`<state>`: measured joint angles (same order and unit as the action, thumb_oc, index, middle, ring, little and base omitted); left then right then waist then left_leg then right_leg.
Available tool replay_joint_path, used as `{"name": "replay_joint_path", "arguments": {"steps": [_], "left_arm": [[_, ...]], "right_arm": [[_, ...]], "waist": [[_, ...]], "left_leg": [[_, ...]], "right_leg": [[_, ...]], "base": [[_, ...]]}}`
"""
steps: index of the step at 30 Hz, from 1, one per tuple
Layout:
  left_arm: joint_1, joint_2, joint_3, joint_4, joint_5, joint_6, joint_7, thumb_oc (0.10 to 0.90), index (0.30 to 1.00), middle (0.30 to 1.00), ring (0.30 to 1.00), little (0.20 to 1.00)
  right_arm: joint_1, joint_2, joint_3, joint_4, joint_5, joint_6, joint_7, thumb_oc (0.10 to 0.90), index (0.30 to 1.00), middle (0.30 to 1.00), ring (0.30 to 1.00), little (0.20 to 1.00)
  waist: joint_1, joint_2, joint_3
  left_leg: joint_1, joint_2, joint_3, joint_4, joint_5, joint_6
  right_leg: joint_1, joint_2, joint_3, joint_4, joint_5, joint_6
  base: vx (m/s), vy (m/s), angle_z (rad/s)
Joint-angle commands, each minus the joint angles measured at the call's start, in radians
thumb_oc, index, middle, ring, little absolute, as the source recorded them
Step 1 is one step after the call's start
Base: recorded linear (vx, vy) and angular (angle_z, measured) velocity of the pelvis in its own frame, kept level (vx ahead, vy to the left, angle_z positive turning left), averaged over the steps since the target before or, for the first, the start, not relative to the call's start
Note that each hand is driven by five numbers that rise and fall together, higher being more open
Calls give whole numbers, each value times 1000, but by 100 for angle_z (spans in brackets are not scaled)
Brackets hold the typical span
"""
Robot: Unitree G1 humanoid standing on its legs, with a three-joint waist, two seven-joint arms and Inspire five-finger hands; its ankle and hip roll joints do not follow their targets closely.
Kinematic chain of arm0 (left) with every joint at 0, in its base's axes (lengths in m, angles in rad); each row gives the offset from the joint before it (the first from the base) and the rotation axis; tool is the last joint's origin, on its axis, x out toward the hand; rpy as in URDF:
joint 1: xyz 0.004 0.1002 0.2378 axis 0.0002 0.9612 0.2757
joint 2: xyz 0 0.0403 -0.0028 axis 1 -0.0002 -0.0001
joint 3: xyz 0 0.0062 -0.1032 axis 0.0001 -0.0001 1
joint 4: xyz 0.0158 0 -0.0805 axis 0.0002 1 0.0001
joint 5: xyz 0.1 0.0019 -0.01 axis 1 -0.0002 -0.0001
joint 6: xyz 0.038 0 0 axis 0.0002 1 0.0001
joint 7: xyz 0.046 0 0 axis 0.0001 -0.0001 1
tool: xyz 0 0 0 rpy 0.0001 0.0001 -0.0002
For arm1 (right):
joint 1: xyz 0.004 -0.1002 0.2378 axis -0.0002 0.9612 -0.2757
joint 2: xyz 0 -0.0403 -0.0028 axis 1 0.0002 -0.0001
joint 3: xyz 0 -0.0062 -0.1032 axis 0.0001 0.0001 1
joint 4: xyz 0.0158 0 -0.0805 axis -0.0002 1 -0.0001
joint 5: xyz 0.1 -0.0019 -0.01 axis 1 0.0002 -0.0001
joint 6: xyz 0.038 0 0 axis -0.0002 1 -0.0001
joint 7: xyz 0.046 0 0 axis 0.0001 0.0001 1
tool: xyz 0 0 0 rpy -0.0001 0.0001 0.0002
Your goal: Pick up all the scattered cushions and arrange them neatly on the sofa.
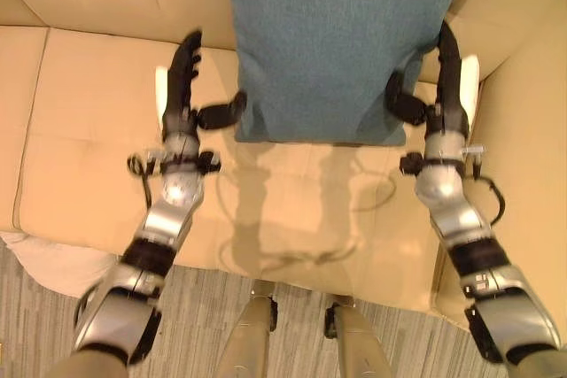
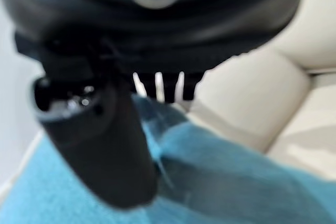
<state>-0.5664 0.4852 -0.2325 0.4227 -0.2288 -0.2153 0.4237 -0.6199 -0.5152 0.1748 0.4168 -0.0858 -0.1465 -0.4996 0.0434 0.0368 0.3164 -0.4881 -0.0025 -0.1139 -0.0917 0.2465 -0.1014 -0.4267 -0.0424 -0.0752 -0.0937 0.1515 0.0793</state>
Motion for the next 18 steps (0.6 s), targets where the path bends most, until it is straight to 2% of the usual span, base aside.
{"name": "replay_joint_path", "arguments": {"steps": [1, 3, 4, 11, 14, 16, 18], "left_arm": [[80, -20, 34, 30, 51, -84, -45, 800, 900, 900, 900, 900], [216, -20, 90, 30, 57, -82, -90, 800, 900, 900, 900, 900], [217, -20, 90, 29, 57, -81, -91, 800, 900, 900, 900, 900], [501, -44, 182, 53, 23, -73, -223, 800, 900, 900, 900, 900], [557, -55, 205, 52, 16, -67, -249, 800, 900, 900, 900, 900], [583, -63, 211, 58, 19, -65, -268, 800, 900, 900, 900, 900], [592, -76, 216, 82, 24, -59, -288, 800, 900, 900, 900, 900]], "right_arm": [[129, 37, 4, -43, -27, -105, 42, 800, 900, 900, 900, 900], [240, 24, -45, -71, -24, -113, 87, 800, 900, 900, 900, 900], [241, 24, -45, -72, -24, -112, 87, 800, 900, 900, 900, 900], [479, -7, -152, -87, 5, -119, 199, 800, 900, 900, 900, 900], [532, -7, -184, -89, 31, -123, 225, 800, 900, 900, 900, 900], [554, -8, -198, -83, 50, -126, 240, 800, 900, 900, 900, 900], [563, -5, -204, -84, 72, -125, 264, 800, 900, 900, 900, 900]], "waist": [[4, -29, -257], [6, -32, -266], [6, -32, -266], [12, -40, -269], [9, -39, -260], [8, -48, -238], [0, -71, -210]], "left_leg": [[41, -17, 32, 4, -138, 25], [90, -10, 34, 4, -147, 23], [87, -11, 33, 4, -143, 23], [202, 13, 29, 4, -151, 16], [227, 19, 27, 12, -152, 11], [210, 13, 27, 111, -173, 9], [176, 4, 67, 244, -247, 23]], "right_leg": [[0, -36, -20, 6, -61, 33], [52, -32, -24, 6, -76, 30], [50, -33, -25, 6, -72, 30], [184, -7, -52, 6, -120, 19], [219, -2, -61, 6, -134, 16], [241, -8, -75, 6, -142, 9], [248, -33, -92, 6, -130, 3]], "base": [[30, -35, -11], [40, -53, 0], [37, -60, 1], [14, -96, 12], [-23, -74, 38], [-138, -81, 15], [-255, -42, 35]]}}
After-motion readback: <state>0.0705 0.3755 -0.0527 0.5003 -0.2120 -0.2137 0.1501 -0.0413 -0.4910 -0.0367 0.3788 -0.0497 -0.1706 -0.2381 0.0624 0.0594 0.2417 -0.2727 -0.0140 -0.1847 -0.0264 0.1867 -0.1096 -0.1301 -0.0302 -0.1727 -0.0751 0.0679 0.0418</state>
